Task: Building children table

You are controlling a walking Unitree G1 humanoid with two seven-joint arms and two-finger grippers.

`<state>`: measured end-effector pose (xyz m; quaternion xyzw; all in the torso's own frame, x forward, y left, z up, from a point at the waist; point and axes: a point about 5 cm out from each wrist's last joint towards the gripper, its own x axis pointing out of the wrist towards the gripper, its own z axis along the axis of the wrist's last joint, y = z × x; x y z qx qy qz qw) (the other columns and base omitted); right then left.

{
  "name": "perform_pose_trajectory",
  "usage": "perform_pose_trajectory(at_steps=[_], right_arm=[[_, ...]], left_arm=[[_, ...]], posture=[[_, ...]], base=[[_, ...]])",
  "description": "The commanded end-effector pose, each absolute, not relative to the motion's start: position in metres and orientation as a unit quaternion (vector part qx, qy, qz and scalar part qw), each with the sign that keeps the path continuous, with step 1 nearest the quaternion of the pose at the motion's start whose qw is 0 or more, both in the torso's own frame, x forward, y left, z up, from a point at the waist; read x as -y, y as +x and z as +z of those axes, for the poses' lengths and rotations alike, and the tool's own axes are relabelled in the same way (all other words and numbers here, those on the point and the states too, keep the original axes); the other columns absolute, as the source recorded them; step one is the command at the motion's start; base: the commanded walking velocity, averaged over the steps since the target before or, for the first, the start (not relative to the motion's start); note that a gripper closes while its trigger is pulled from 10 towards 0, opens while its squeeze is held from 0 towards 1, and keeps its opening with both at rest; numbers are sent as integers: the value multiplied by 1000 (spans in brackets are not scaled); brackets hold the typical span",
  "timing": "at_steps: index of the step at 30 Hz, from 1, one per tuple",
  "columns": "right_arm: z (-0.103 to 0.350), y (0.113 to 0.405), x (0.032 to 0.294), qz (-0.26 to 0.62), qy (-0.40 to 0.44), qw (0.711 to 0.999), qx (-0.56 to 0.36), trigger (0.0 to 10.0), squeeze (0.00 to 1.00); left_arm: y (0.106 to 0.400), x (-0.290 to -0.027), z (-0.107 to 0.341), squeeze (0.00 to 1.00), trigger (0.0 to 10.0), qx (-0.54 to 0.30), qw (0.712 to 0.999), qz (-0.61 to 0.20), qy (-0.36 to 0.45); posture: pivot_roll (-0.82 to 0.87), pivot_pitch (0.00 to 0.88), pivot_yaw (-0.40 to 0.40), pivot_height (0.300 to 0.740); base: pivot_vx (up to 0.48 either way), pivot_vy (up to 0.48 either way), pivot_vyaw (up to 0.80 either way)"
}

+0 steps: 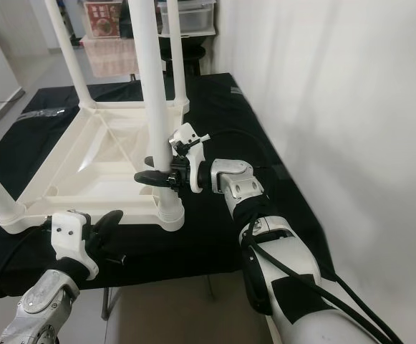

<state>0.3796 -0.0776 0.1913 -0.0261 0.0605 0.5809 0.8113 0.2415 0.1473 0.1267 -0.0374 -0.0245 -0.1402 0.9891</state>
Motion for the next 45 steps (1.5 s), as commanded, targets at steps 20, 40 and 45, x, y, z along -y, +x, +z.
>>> perform_pose_trajectory(at_steps=[20, 40, 45], right_arm=[[120, 358, 55, 291, -21, 950, -112, 0, 0], [186, 374, 66, 564, -25, 824, -50, 10000, 0], [191, 374, 65, 600, -20, 798, -59, 10000, 0]], left_arm=[[238, -155, 127, 0, 10000, 16, 990, -138, -26], [241, -152, 126, 0, 10000, 17, 990, -135, -27], [241, -152, 126, 0, 10000, 17, 990, -135, -28]], posture=[[-4, 0, 16, 740], [5, 0, 11, 740], [6, 0, 11, 740]], base=[[0, 0, 0], [0, 0, 0], [0, 0, 0]])
